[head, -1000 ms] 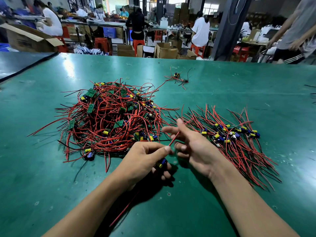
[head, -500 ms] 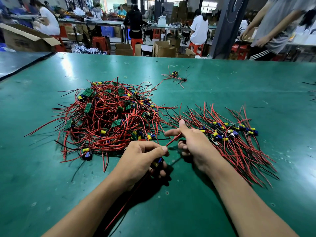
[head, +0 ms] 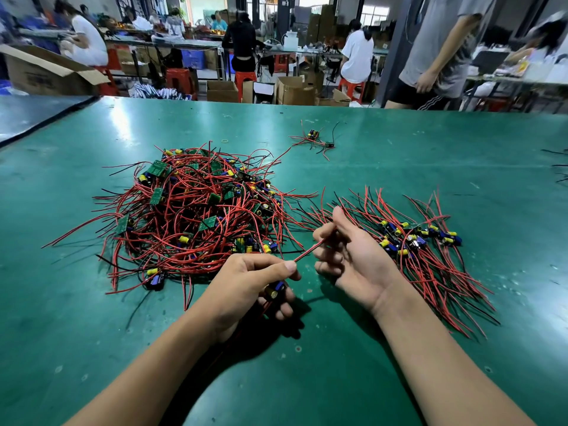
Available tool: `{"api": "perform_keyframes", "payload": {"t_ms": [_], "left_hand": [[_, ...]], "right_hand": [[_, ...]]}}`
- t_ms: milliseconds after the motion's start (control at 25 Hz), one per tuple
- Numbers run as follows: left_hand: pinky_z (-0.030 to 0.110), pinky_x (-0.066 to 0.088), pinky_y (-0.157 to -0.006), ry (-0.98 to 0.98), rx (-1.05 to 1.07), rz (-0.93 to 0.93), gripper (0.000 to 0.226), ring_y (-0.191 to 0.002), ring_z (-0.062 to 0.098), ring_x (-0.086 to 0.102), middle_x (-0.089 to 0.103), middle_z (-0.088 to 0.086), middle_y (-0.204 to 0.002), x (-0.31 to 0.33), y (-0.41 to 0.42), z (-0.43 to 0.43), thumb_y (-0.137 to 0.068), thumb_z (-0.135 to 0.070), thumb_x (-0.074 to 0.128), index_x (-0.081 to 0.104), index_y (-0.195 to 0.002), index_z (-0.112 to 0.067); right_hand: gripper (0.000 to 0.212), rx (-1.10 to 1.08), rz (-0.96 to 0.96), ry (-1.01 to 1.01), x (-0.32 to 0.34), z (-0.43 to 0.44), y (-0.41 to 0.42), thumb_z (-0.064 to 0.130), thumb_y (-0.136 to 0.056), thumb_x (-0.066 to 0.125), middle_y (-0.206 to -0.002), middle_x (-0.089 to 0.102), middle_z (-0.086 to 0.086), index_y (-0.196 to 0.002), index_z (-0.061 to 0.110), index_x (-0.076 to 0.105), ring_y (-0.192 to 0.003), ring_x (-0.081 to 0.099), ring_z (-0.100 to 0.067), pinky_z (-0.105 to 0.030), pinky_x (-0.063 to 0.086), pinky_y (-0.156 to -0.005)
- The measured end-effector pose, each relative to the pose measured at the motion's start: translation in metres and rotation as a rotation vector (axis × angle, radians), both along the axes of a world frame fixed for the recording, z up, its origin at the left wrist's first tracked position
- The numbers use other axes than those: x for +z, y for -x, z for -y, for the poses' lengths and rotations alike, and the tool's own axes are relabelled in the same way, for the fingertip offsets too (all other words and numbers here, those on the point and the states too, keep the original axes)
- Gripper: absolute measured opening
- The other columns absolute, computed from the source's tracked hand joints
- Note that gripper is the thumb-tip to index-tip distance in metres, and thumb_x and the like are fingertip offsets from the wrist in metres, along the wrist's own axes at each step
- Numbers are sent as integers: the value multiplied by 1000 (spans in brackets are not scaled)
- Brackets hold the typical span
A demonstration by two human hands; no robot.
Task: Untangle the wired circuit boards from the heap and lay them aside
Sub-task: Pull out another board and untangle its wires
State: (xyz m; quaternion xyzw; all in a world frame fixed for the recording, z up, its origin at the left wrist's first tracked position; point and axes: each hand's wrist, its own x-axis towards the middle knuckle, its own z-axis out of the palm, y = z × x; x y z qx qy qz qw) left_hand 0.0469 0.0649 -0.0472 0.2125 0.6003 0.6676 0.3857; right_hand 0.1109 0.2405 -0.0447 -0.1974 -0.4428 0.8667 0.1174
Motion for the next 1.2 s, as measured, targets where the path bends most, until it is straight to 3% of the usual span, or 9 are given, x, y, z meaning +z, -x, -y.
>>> {"api": "perform_keyframes", "payload": {"t_ms": [160,240,360,440,520,720,880,1040,1200], "left_hand": [[26,51,-50,11,-47,29,24,-49,26,59,62,18,-61,3,-2,0,-78,-22,71,72,-83,1],[28,50,-52,6,-21,18,24,-49,25,59,62,18,-61,3,-3,-1,-80,-21,70,72,-84,3],[28,50,-52,3,23,8,25,-50,25,61,65,19,-64,4,-4,-3,-87,-18,67,68,-89,8],[25,50,-48,-7,36,-7,25,-51,26,64,68,19,-68,7,-6,-3,-90,-20,65,67,-90,5],[22,50,-48,-44,55,-47,21,-57,27,68,72,18,-74,12,-6,-2,-91,-22,63,68,-86,-3],[31,60,-62,-286,249,-75,16,-76,29,72,74,22,-88,21,0,-3,-84,-27,61,69,-82,-14],[23,52,-46,-287,432,-154,13,-75,18,73,76,13,-90,20,1,-2,-95,-18,57,64,-91,-8],[31,59,-72,-238,549,-157,15,-78,18,72,77,8,-87,15,1,-5,-95,-19,59,67,-88,-10],[23,54,-53,-251,508,-48,15,-66,16,67,73,8,-77,18,2,-3,-86,-24,69,73,-74,-16]], "right_hand": [[44,146,-47,98,7,-5,-5,37,-92,55,-65,37,2,-53,17,50,-53,25,-10,-21,16,-46],[45,130,-24,86,6,-4,-4,43,-92,55,-66,40,3,-56,16,58,-50,25,-8,-19,17,-43],[54,87,-12,-26,3,-1,-3,64,-77,64,-67,50,6,-86,14,79,-48,31,-5,-15,26,-39],[61,115,-30,-161,2,1,-3,69,-66,75,-72,55,8,-98,17,79,-51,36,-4,-16,31,-42],[50,107,-32,-335,1,5,-3,64,-67,80,-72,57,9,-93,22,79,-51,40,-5,-18,34,-46],[17,-118,7,-1131,-17,21,1,29,-83,80,-66,66,6,-76,18,71,-59,54,-11,-29,45,-61],[24,3,-140,-1359,-22,31,-1,37,-77,84,-62,55,18,-76,24,65,-57,48,-4,-16,35,-56],[42,-107,-144,-1370,-19,29,-1,61,-81,70,-67,59,7,-77,20,65,-59,51,-7,-21,39,-56],[37,-126,-181,-1153,-14,35,-2,56,-92,58,-64,52,14,-75,23,60,-57,44,-3,-16,34,-55]]}}
